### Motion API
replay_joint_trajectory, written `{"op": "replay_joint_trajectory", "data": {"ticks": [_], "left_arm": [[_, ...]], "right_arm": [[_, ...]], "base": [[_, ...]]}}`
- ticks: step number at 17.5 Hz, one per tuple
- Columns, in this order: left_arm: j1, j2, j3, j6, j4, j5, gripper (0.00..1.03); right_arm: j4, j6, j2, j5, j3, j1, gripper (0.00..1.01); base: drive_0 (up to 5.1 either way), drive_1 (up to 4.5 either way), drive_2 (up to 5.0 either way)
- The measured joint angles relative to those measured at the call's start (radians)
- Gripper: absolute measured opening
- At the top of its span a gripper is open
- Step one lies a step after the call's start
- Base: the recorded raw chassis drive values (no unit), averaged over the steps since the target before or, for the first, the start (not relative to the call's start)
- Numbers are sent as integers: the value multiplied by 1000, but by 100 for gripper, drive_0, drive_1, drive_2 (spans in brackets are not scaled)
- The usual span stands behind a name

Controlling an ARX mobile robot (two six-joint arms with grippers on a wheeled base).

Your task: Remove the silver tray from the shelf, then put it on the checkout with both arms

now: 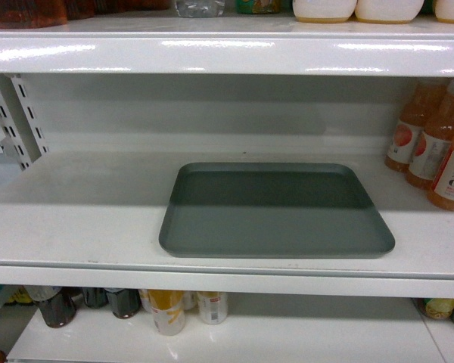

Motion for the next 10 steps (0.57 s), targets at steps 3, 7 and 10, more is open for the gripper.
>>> {"op": "replay_joint_trajectory", "data": {"ticks": [3,7,10], "left_arm": [[0,0,0,0,0,0,98],[0,0,0,0,0,0,98],[-206,405,146,-145,-109,-353,98]], "right_arm": [[0,0,0,0,0,0,98],[0,0,0,0,0,0,98],[-161,-124,338,-306,116,-141,98]], "base": [[0,0,0],[0,0,0],[0,0,0]]}}
